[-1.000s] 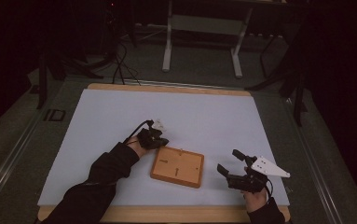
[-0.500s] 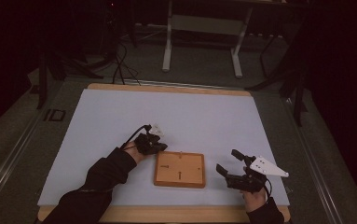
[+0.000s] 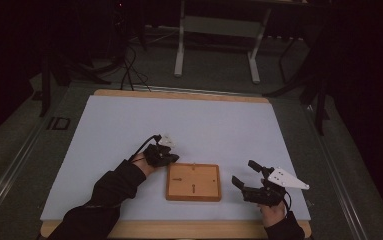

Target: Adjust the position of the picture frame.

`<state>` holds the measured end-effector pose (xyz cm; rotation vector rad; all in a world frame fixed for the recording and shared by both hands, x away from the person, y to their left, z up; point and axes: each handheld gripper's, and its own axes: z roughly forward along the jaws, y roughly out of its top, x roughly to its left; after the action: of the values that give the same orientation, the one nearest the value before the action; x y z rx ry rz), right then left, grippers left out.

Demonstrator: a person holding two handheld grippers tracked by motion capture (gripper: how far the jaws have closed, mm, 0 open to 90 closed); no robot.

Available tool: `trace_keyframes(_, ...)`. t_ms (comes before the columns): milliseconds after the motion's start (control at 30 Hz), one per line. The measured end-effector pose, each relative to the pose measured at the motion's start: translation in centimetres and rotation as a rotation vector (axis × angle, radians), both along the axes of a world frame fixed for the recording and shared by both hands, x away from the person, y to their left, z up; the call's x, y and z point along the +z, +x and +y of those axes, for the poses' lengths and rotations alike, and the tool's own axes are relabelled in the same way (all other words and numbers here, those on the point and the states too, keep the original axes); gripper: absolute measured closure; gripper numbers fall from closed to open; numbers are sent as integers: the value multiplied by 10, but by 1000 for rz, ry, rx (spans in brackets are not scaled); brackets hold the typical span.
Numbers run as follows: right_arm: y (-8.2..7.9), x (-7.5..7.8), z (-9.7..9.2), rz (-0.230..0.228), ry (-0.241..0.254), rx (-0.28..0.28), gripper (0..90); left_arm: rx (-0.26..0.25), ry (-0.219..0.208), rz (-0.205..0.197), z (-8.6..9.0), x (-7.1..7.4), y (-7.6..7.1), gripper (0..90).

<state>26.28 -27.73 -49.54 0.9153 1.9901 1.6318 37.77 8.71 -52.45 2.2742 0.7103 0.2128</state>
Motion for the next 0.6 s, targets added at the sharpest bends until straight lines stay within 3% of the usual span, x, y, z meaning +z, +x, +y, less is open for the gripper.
trace_keyframes(233, 0, 0, 0, -1, -2, 1, 133, 34, -53, 4, 11, 16, -2, 899)
trace_keyframes(467, 0, 0, -1, 0, -1, 3, 133, 17, -103, 14, 18, 26, -12, 843)
trace_keyframes(600, 0, 0, 0, 6, 2, 7, 133, 10, -106, 15, 19, 29, -20, 810)
